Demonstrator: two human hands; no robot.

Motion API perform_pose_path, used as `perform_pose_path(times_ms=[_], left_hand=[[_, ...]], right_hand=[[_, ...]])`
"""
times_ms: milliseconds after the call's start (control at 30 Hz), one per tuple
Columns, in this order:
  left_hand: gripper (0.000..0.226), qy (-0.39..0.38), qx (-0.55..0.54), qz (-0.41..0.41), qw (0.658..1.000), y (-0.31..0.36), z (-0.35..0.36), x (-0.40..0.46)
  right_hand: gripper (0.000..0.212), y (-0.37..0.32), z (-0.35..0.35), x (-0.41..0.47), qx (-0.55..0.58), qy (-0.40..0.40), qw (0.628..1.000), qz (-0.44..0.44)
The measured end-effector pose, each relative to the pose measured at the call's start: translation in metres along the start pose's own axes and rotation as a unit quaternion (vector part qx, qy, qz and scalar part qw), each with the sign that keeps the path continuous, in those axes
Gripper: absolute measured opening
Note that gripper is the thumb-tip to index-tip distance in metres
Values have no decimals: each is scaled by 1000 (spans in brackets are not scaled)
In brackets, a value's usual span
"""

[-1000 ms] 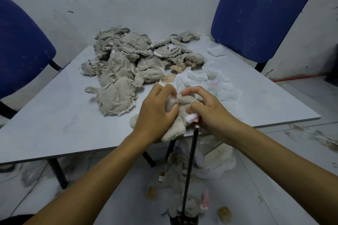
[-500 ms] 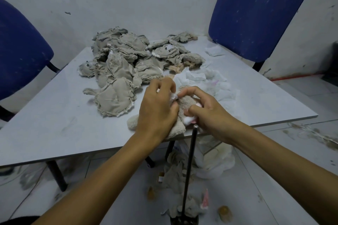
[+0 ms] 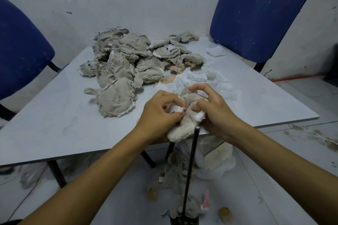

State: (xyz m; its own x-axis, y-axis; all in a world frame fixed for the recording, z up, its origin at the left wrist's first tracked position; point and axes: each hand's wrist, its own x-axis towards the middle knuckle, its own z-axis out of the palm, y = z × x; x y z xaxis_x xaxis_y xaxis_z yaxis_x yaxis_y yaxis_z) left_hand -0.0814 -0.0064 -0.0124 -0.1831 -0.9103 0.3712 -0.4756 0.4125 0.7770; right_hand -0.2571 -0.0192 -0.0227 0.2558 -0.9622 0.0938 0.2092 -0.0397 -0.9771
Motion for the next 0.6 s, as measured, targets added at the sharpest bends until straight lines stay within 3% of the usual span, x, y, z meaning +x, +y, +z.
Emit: perform_pose_path(times_ms=[100, 200, 300, 367, 433, 600], left_hand=[[27, 83, 41, -9, 996, 5, 5, 0], [14, 105, 78, 48, 990, 5, 8, 0], [11, 29, 128, 76, 988, -3, -4, 0], [20, -62, 139, 72, 986, -8, -12, -1], [30, -88, 161, 84, 979, -10, -16, -1], [25, 49, 181, 100, 977, -12, -15, 1]], right_hand=[[44, -1, 2, -4, -44, -43, 998, -4], [43, -2, 4, -7, -52, 0, 999, -7], [51, 0, 7, -7, -179, 72, 980, -53], [53, -1, 9, -7, -253, 103, 958, -84], [53, -4, 11, -7, -276, 115, 950, -90], [60, -9, 16, -10, -295, 19, 955, -35]])
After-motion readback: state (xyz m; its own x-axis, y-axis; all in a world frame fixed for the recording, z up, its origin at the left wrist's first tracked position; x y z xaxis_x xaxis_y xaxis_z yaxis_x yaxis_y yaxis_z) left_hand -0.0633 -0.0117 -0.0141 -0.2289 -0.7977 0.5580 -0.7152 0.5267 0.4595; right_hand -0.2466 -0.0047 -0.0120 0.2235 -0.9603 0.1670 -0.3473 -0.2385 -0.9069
